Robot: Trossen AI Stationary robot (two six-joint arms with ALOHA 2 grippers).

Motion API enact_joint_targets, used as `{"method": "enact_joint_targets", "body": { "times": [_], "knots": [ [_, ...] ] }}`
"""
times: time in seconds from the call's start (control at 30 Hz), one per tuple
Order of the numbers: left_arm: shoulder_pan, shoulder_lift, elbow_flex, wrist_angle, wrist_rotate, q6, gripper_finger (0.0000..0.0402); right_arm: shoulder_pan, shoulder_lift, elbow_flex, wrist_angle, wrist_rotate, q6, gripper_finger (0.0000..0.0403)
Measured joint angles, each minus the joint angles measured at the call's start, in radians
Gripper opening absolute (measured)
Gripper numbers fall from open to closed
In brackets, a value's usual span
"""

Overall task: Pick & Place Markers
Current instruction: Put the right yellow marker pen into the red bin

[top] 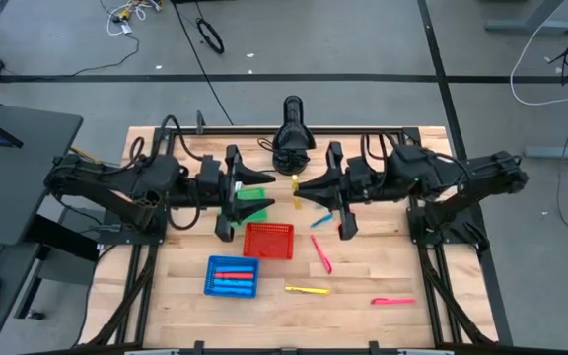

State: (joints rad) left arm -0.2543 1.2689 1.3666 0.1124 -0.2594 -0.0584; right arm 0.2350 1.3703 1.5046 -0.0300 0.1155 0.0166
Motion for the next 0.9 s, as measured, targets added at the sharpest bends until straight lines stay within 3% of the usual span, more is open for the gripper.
{"method": "enact_joint_targets", "body": {
  "times": [0.3,0.67,0.9],
  "knots": [
    [-0.002,0.079,0.15,-0.132,-0.01,0.012,0.022,-0.042,0.072,0.097,-0.005,-0.051,-0.048,0.0008],
    [-0.001,0.128,0.2,-0.177,-0.008,0.019,0.0219,-0.055,0.112,0.134,-0.02,-0.094,-0.052,0.0008],
    [0.0,0.125,0.2,-0.197,-0.016,0.018,0.0164,-0.055,0.108,0.134,-0.016,-0.094,-0.053,0.0008]
  ]
}}
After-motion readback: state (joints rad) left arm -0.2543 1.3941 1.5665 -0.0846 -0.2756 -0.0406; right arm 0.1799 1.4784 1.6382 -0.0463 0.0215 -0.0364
